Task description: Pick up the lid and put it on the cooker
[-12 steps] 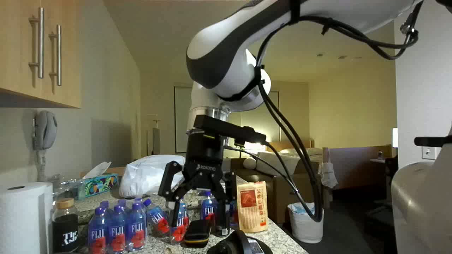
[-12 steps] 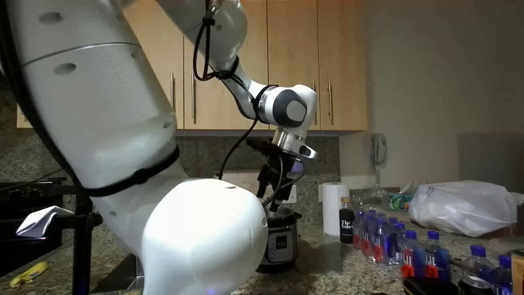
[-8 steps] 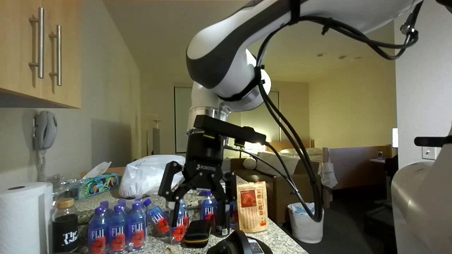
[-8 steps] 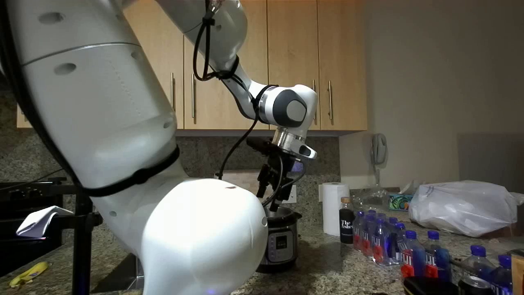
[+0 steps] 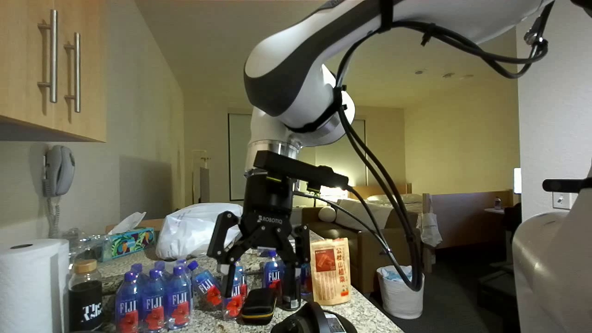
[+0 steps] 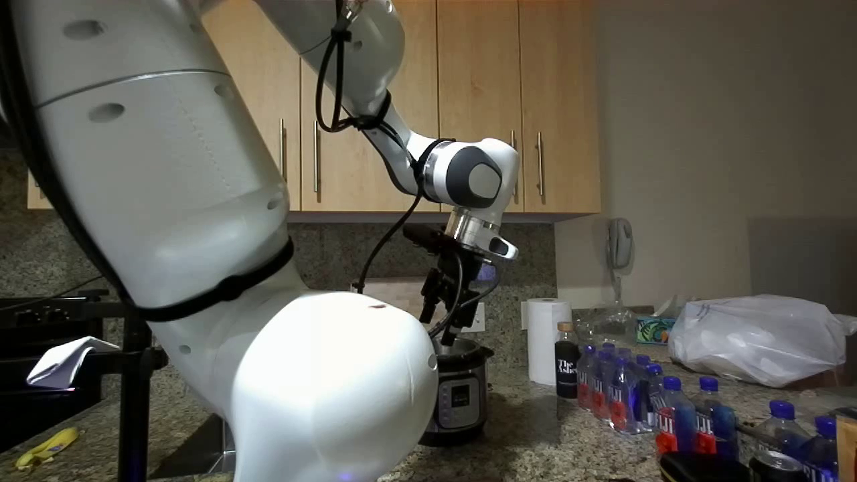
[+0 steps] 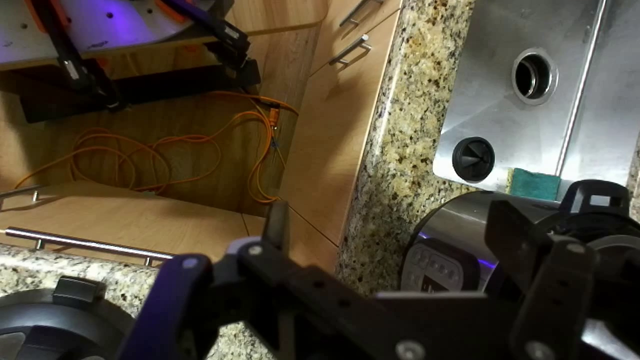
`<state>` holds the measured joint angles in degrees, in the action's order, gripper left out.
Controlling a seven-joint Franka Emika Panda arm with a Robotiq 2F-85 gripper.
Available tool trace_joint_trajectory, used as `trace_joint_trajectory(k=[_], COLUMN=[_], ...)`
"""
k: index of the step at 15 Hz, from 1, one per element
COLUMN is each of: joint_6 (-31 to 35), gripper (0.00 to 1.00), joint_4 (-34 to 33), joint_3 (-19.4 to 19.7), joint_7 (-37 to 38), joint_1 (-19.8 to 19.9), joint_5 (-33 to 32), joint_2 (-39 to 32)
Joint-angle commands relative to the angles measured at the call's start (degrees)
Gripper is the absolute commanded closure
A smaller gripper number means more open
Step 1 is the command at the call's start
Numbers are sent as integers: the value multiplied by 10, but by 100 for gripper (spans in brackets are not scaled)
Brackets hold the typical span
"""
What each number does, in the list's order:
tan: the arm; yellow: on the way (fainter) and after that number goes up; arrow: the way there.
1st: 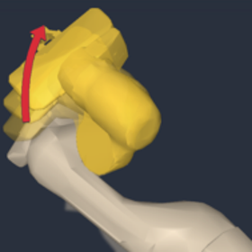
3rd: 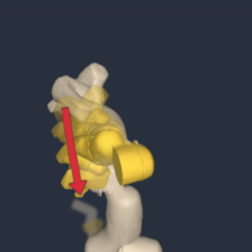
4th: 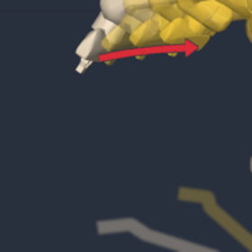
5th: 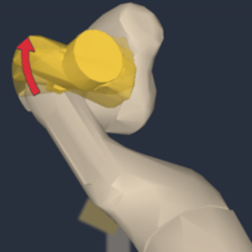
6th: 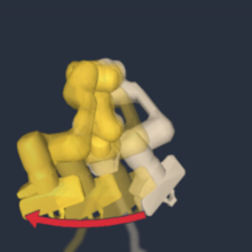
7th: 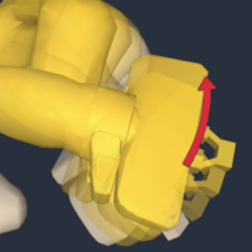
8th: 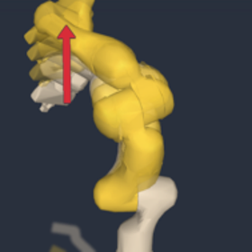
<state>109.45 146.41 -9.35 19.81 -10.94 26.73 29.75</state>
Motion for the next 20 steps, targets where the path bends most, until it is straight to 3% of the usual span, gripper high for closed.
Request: trace_joint_trajectory(k=[1, 15, 20], joint_6=[-2, -8, -23], gripper=[0, 0, 0], joint_4=[-2, -2, -19], joint_3=[-7, -10, 19], joint_7=[-8, -9, -17], joint_1=[7, 8, 39], joint_5=[0, 0, -14], joint_2=[0, 0, 2])
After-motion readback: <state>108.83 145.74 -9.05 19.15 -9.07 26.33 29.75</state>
